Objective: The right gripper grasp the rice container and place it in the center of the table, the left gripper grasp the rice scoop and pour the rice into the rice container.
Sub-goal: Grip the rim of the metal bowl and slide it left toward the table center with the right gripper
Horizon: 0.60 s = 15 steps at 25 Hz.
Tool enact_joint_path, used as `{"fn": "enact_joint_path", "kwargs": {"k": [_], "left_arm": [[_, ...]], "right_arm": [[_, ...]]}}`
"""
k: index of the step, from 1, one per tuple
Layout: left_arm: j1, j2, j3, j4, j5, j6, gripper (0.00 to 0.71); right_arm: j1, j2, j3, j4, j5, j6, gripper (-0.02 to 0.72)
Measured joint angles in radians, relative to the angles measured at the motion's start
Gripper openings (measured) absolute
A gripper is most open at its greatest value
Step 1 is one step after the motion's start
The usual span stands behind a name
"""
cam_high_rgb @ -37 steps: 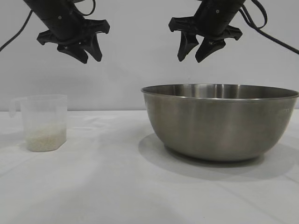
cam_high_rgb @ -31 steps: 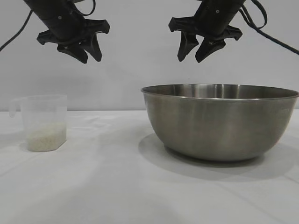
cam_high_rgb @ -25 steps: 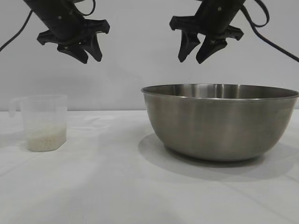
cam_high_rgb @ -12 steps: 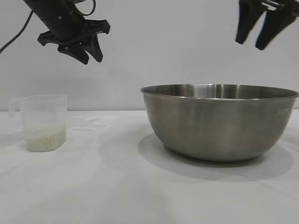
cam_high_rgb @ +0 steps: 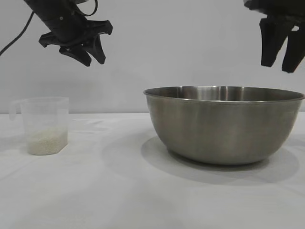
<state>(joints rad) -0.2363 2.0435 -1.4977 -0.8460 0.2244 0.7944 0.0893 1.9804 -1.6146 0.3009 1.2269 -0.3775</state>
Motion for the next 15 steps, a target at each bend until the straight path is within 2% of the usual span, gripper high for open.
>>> {"fn": "enact_joint_path", "kwargs": {"k": [11, 13, 15], "left_arm": [[0.000, 0.000, 0.000, 0.000, 0.004, 0.000, 0.264], [0.000, 0.000, 0.000, 0.000, 0.004, 0.000, 0.264], [0.000, 0.000, 0.000, 0.000, 0.004, 0.000, 0.264]], "right_arm": [[0.000, 0.077, 0.029, 0.032, -0.004, 0.001, 0.365], [0.006, 0.094, 0.029, 0.032, -0.006, 0.002, 0.289], [0.015, 0.108, 0.029, 0.032, -0.010, 0.002, 0.148]]}}
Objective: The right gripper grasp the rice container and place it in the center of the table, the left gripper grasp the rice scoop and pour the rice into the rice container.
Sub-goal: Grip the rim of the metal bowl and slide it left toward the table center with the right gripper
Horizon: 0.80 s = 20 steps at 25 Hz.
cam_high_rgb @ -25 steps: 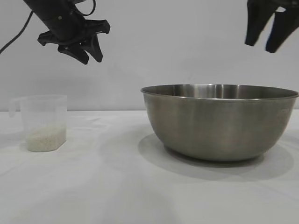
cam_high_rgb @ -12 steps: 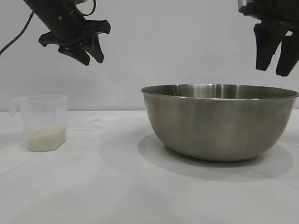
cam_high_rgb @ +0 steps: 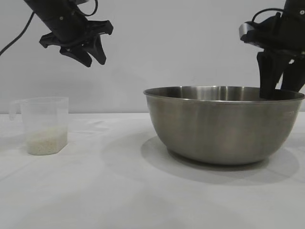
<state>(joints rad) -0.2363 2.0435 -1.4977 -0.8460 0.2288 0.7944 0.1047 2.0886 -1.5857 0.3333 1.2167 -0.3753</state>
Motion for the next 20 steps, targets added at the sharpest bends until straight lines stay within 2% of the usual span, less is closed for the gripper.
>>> {"fn": "enact_joint_path", "kwargs": {"k": [1, 4, 14, 15, 16, 20], "left_arm": [[0.000, 0.000, 0.000, 0.000, 0.001, 0.000, 0.264], [0.000, 0.000, 0.000, 0.002, 0.001, 0.000, 0.264], [0.000, 0.000, 0.000, 0.002, 0.001, 0.000, 0.264], [0.000, 0.000, 0.000, 0.003, 0.001, 0.000, 0.264], [0.000, 0.000, 0.000, 0.003, 0.001, 0.000, 0.264], [0.000, 0.000, 0.000, 0.003, 0.001, 0.000, 0.264]], "right_arm": [[0.008, 0.007, 0.000, 0.000, 0.000, 0.000, 0.088], [0.042, 0.022, 0.000, -0.002, -0.004, 0.000, 0.000], [0.219, 0.028, 0.000, 0.015, -0.034, 0.015, 0.000], [0.224, 0.028, 0.000, 0.016, -0.042, 0.015, 0.051], [0.228, 0.028, 0.000, 0.016, -0.049, 0.015, 0.051], [0.228, 0.028, 0.000, 0.016, -0.063, 0.013, 0.423]]}}
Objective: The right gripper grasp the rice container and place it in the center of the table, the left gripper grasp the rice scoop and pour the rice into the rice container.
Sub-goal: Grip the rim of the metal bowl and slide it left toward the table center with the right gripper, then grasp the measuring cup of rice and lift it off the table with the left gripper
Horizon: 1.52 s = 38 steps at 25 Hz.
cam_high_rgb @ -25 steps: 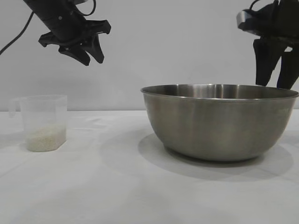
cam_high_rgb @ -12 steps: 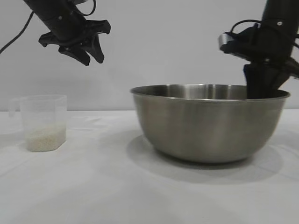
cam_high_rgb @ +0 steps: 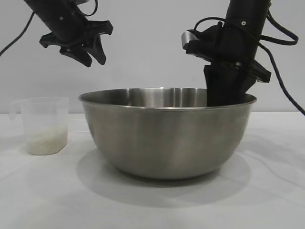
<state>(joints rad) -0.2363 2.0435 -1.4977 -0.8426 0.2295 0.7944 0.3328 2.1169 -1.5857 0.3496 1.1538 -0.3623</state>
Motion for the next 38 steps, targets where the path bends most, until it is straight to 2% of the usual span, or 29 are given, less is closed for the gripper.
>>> {"fn": "enact_joint_path", "kwargs": {"k": [1, 3, 6, 7, 13, 15, 17, 19, 22, 24, 25, 27, 29, 33, 34, 38], "left_arm": [[0.000, 0.000, 0.000, 0.000, 0.000, 0.000, 0.264], [0.000, 0.000, 0.000, 0.000, 0.002, 0.000, 0.264], [0.000, 0.000, 0.000, 0.000, 0.008, 0.000, 0.264], [0.000, 0.000, 0.000, 0.000, 0.010, 0.000, 0.264], [0.000, 0.000, 0.000, 0.000, 0.024, 0.002, 0.264], [0.000, 0.000, 0.000, 0.000, 0.026, 0.002, 0.264], [0.000, 0.000, 0.000, 0.001, 0.032, 0.002, 0.264], [0.000, 0.000, 0.000, 0.001, 0.038, 0.002, 0.264], [0.000, 0.000, 0.000, 0.001, 0.048, 0.002, 0.264], [0.000, -0.002, 0.000, 0.004, 0.049, 0.002, 0.264], [0.000, -0.003, 0.000, 0.006, 0.049, 0.002, 0.264], [0.000, -0.008, 0.000, 0.021, 0.049, 0.002, 0.264], [0.000, -0.010, 0.000, 0.025, 0.049, 0.002, 0.264], [0.000, -0.010, 0.000, 0.026, 0.051, 0.002, 0.264], [0.000, -0.010, 0.000, 0.026, 0.051, 0.002, 0.264], [0.000, -0.010, 0.000, 0.028, 0.053, 0.002, 0.264]], "right_arm": [[0.000, 0.000, 0.000, 0.000, 0.000, -0.001, 0.504], [0.001, -0.008, 0.000, 0.000, 0.000, -0.004, 0.582], [0.001, -0.053, 0.000, -0.002, 0.000, -0.007, 0.579], [0.001, -0.075, 0.000, -0.005, -0.003, -0.009, 0.518], [-0.013, -0.216, 0.001, -0.011, -0.063, -0.011, 0.519], [-0.029, -0.258, 0.032, -0.011, -0.109, -0.014, 0.519], [-0.047, -0.303, 0.112, -0.012, -0.205, -0.025, 0.519], [-0.056, -0.371, 0.251, -0.012, -0.347, -0.082, 0.519], [-0.057, -0.503, 0.541, -0.005, -0.614, -0.150, 0.519], [-0.057, -0.607, 0.688, 0.022, -0.782, -0.159, 0.519], [-0.057, -0.666, 0.746, 0.039, -0.846, -0.161, 0.519], [-0.057, -0.768, 0.814, 0.060, -0.900, -0.165, 0.519], [-0.057, -0.861, 0.853, 0.072, -0.892, -0.165, 0.519], [-0.057, -1.033, 0.915, 0.093, -0.818, -0.163, 0.519], [-0.057, -1.073, 0.933, 0.094, -0.803, -0.153, 0.466], [-0.079, -1.254, 0.997, 0.094, -0.706, -0.124, 0.359]]}}
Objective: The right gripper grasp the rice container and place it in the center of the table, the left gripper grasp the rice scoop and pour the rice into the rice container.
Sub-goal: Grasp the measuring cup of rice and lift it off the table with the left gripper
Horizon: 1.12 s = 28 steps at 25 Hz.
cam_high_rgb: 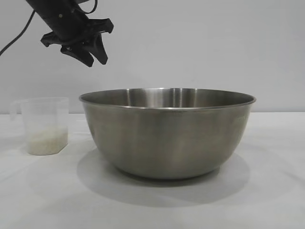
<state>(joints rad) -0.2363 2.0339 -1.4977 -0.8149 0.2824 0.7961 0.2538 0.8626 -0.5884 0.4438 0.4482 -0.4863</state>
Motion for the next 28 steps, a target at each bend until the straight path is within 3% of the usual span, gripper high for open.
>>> {"fn": "enact_joint_path", "kwargs": {"k": [4, 5, 7, 9, 14, 17, 21, 23, 28], "left_arm": [[0.000, 0.000, 0.000, 0.000, 0.000, 0.000, 0.264], [0.000, 0.000, 0.000, 0.000, 0.000, 0.000, 0.264], [0.000, 0.000, 0.000, 0.000, 0.000, 0.000, 0.264], [0.000, 0.000, 0.000, 0.000, 0.000, 0.000, 0.264], [0.000, 0.000, 0.000, 0.000, 0.002, 0.000, 0.264], [0.000, -0.007, 0.000, 0.000, 0.005, 0.000, 0.264], [0.000, -0.032, 0.000, 0.000, 0.009, 0.000, 0.264], [0.000, -0.041, 0.000, 0.004, 0.011, 0.000, 0.264], [0.000, -0.050, 0.000, 0.013, 0.024, 0.000, 0.264]], "right_arm": [[-0.052, -0.160, 0.011, -0.046, 0.122, 0.051, 0.374], [-0.069, -0.196, 0.011, -0.086, 0.158, 0.079, 0.333], [-0.105, -0.248, 0.011, -0.181, 0.225, 0.152, 0.347], [-0.122, -0.297, 0.011, -0.236, 0.269, 0.180, 0.347], [-0.179, -0.371, 0.011, -0.257, 0.384, 0.264, 0.347], [-0.186, -0.412, 0.018, -0.271, 0.451, 0.281, 0.347], [-0.186, -0.473, 0.033, -0.377, 0.578, 0.394, 0.347], [-0.186, -0.525, 0.048, -0.404, 0.605, 0.414, 0.347], [-0.186, -0.676, 0.073, -0.404, 0.623, 0.406, 0.347]]}}
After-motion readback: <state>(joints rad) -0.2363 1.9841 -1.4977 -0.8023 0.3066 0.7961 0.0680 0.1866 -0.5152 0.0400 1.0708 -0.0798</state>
